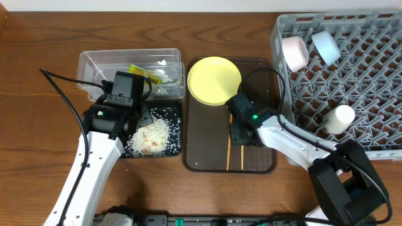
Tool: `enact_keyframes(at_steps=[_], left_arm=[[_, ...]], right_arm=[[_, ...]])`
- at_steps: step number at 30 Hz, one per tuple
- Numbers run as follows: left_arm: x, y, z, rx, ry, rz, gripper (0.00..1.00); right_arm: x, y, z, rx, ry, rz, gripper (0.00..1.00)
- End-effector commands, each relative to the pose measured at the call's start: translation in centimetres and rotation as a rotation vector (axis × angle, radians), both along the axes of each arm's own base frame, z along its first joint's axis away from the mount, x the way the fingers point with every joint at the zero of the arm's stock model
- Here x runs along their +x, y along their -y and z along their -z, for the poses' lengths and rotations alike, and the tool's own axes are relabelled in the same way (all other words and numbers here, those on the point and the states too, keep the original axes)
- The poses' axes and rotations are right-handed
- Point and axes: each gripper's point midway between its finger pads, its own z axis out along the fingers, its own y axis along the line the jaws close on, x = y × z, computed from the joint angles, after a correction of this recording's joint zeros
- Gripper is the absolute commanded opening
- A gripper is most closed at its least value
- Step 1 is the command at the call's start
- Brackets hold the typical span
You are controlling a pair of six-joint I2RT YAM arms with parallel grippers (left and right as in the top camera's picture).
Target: Sort waste into correct bins and load items into the dishwasher rack
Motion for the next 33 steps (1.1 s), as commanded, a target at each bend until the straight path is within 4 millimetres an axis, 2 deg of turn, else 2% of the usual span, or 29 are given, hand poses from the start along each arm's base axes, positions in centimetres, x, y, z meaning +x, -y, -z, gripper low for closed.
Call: enact_keyframes(at_steps=[1, 7, 12, 14, 17, 21, 23, 25, 28, 33], left_arm=[[0.2, -0.1, -0.1, -0.006, 0.003, -0.02, 0.6], [0.2, -0.1, -0.1, -0.006, 0.003, -0.02, 0.6], [0.2, -0.1, -0.1, -0.006, 0.003, -0.02, 0.6], [0.2, -0.1, -0.1, -0.006, 0.003, -0.02, 0.6], [0.2, -0.1, -0.1, -0.006, 0.004, -0.02, 0.6], [0.2, -0.1, -0.1, -0.006, 0.004, -0.02, 0.6], [0.2, -0.1, -0.1, -0.005, 0.004, -0.02, 0.6], [0.2, -0.1, -0.1, -0.006, 0.004, -0.02, 0.6], [0.2, -0.1, -0.1, -0.006, 0.004, -0.02, 0.6], [0.2, -0.1, -0.1, -0.006, 0.004, -0.021, 0.6]], right_arm=[[-1.0, 0.6, 0.7, -0.03, -0.026, 0.011, 0.31], [-1.3, 0.3, 0.8, -0.011, -0.043, 0.007, 0.01], [-1.1, 0.0, 0.2, 0.011, -0.044, 0.016, 0.01], [-0.5, 0.3, -1.3, 0.018, -0.032, 0.034, 0.01], [1.6, 1.1, -5.1, 0.035, 0.044, -0.005, 0.01], [4.8, 3.4, -10.8, 0.037, 0.177, -0.031, 0.01], [6.2, 5.2, -13.5, 0.032, 0.236, -0.039, 0.01], [7.2, 7.3, -15.0, 0.012, 0.266, -0.039, 0.01], [8.3, 11.0, -15.6, -0.024, 0.279, -0.007, 0.01], [9.0, 15.6, -14.8, -0.052, 0.256, 0.086, 0.01]])
